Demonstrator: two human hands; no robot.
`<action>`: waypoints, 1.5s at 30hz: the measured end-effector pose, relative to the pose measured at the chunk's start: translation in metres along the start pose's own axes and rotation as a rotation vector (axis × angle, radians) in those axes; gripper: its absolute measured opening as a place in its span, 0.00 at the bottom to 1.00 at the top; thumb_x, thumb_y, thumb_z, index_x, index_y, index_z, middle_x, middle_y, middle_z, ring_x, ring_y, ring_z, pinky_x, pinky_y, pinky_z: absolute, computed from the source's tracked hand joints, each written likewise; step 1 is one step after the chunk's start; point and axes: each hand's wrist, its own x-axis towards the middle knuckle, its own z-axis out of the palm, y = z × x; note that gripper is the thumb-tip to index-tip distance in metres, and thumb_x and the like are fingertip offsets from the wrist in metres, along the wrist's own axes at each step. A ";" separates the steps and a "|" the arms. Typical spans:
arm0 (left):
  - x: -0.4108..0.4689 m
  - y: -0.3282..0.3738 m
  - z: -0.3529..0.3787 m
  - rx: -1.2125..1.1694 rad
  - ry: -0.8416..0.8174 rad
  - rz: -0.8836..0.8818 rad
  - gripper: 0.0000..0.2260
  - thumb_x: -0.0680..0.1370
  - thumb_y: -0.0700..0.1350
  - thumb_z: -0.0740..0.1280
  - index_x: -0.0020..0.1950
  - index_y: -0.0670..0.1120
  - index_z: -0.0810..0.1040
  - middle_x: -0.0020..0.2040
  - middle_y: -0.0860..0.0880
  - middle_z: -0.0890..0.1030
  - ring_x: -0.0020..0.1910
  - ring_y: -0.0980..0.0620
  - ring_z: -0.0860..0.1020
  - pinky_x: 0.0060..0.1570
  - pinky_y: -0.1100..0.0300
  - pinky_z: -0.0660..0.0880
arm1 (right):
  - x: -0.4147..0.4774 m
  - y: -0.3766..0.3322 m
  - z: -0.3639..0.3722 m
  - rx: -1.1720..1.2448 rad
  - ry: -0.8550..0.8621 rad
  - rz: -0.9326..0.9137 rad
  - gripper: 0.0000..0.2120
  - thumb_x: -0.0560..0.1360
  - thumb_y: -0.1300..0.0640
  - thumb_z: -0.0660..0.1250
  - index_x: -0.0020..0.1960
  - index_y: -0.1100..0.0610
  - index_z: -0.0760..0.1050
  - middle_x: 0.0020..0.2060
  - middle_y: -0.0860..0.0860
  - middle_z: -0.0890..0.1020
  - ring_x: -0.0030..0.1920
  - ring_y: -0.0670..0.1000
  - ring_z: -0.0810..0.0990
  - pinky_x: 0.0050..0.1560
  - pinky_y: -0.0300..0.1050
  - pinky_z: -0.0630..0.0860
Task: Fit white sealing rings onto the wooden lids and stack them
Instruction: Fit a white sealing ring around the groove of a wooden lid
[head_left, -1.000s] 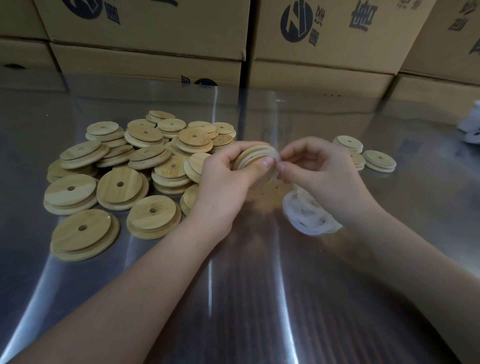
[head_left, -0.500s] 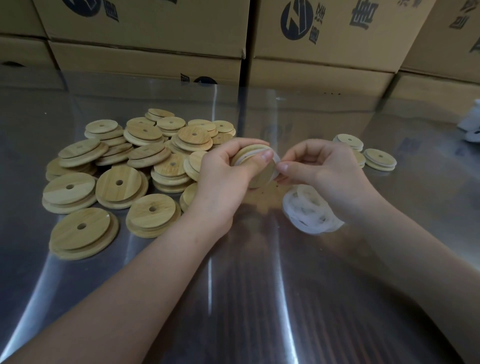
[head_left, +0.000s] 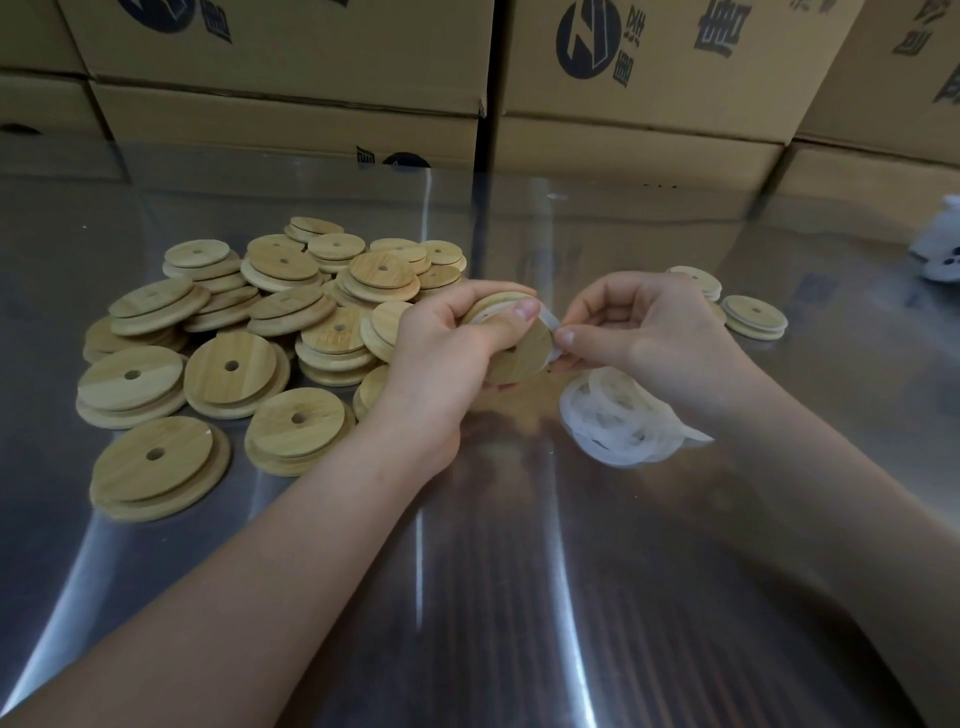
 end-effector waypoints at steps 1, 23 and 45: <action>0.000 0.000 0.000 -0.004 -0.003 -0.010 0.04 0.75 0.41 0.72 0.44 0.49 0.84 0.46 0.47 0.84 0.49 0.45 0.84 0.49 0.40 0.81 | 0.000 0.001 0.000 -0.004 -0.001 -0.003 0.07 0.72 0.68 0.71 0.39 0.58 0.79 0.35 0.56 0.85 0.39 0.55 0.86 0.49 0.50 0.83; 0.002 -0.002 -0.005 -0.026 -0.075 -0.002 0.05 0.76 0.40 0.71 0.46 0.49 0.84 0.46 0.48 0.83 0.52 0.45 0.83 0.51 0.40 0.80 | 0.000 0.004 0.005 0.032 0.057 -0.069 0.09 0.71 0.68 0.72 0.37 0.56 0.79 0.33 0.54 0.84 0.37 0.54 0.85 0.46 0.46 0.82; 0.005 -0.005 -0.009 -0.184 -0.098 -0.100 0.09 0.78 0.41 0.68 0.58 0.44 0.80 0.54 0.43 0.83 0.51 0.44 0.84 0.41 0.49 0.82 | 0.000 0.003 0.001 0.211 -0.023 0.044 0.06 0.72 0.69 0.71 0.44 0.59 0.80 0.37 0.57 0.84 0.38 0.53 0.82 0.49 0.52 0.81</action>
